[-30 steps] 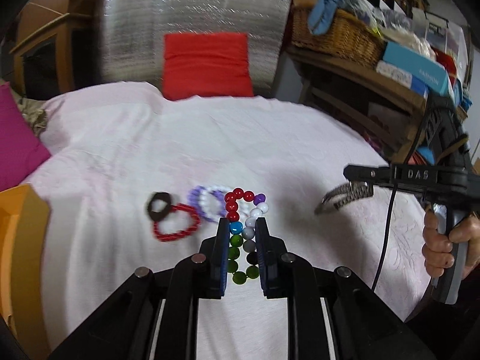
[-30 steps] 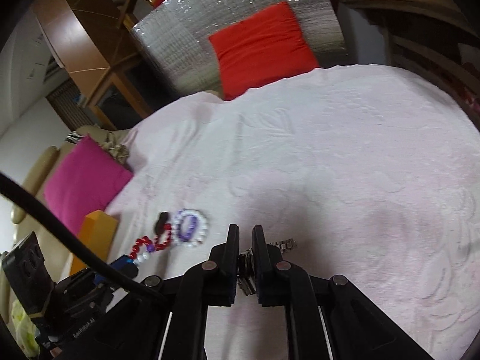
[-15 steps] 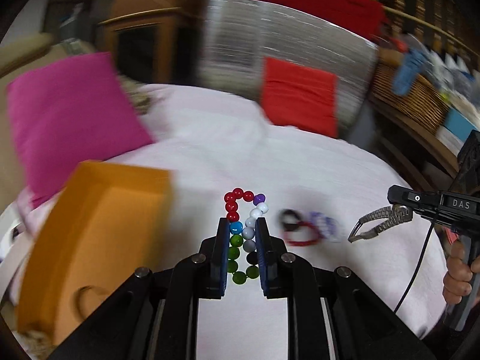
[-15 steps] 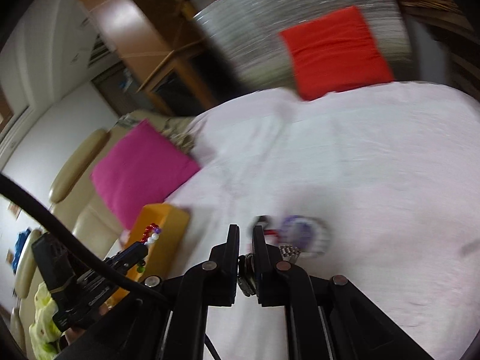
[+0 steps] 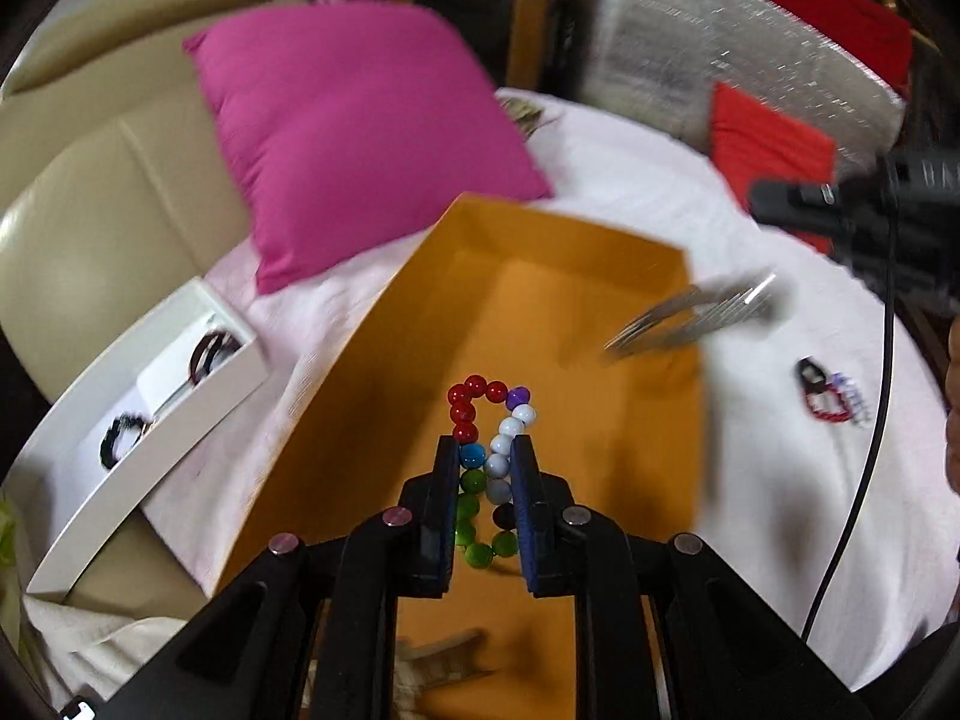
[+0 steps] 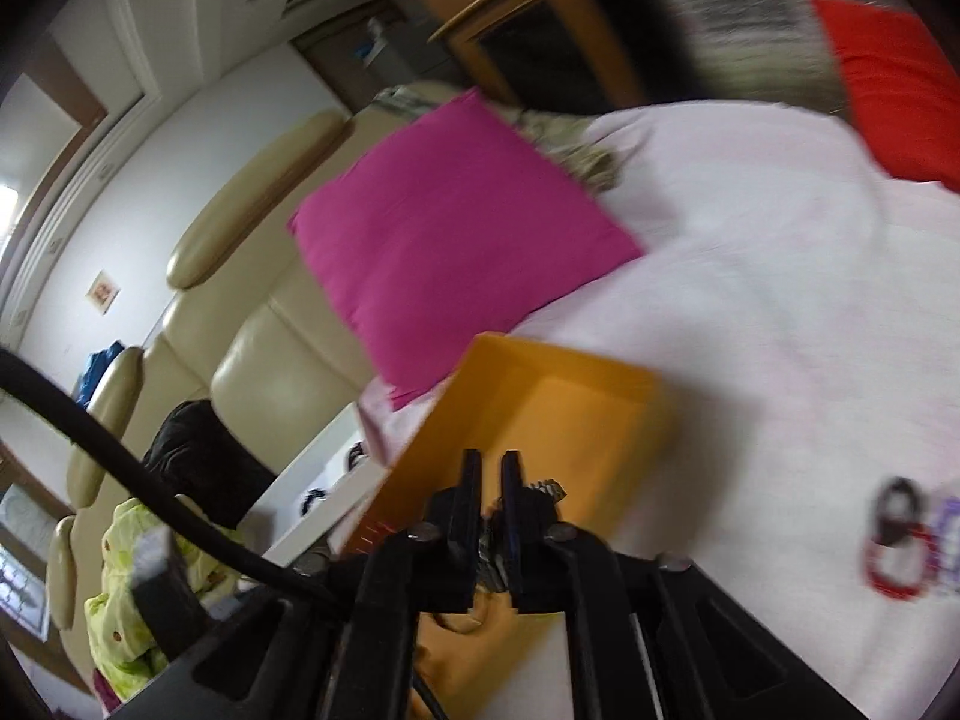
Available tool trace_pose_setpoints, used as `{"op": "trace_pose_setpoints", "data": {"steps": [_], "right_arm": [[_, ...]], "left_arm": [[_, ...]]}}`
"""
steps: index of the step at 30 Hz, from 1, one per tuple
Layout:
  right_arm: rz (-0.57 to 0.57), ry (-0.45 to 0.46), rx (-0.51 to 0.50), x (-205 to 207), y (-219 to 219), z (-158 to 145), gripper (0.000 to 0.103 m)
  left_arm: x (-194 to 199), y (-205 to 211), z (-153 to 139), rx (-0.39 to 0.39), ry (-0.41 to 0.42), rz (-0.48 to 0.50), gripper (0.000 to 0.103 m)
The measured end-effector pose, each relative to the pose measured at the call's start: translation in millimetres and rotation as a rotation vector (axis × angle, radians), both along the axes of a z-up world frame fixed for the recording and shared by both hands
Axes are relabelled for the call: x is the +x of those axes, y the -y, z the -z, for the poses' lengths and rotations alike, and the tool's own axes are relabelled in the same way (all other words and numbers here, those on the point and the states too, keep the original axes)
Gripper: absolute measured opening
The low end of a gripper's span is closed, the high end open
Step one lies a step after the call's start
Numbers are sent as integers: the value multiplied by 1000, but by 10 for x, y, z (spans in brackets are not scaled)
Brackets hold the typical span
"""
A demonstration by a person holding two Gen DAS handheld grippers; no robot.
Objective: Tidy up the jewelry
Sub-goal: 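Carry the bracelet and watch into the orange box and open both tools, then move both tools back over the red, purple and white bracelets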
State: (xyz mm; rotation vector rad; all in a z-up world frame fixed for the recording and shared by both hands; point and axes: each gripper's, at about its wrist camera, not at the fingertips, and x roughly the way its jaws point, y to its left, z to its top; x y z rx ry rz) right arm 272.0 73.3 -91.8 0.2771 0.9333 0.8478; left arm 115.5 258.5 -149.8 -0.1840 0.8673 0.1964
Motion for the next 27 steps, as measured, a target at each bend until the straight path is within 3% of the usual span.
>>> {"op": "trace_pose_setpoints", "data": {"steps": [5, 12, 15, 17, 18, 20, 21, 27], "right_arm": [[-57, -40, -69, 121, -730, 286, 3], [-44, -90, -105, 218, -814, 611, 3], [-20, -119, -89, 236, -555, 590, 4], [5, -135, -88, 226, -318, 549, 7], [16, -134, -84, 213, -167, 515, 16], [52, -126, -76, 171, 126, 451, 44], [74, -125, -73, 146, 295, 414, 67], [258, -66, -40, -62, 1607, 279, 69]], "left_arm": [[61, -208, 263, -25, -65, -36, 18], [188, -271, 491, -11, -173, -58, 19], [200, -293, 560, -18, -221, -88, 27], [161, -248, 497, -12, -208, -104, 45], [139, -208, 435, 8, -192, -115, 50], [95, -75, 265, 69, -152, -132, 55], [86, -19, 210, 86, -140, -129, 55], [170, 622, -234, 151, -38, -44, 57]]}}
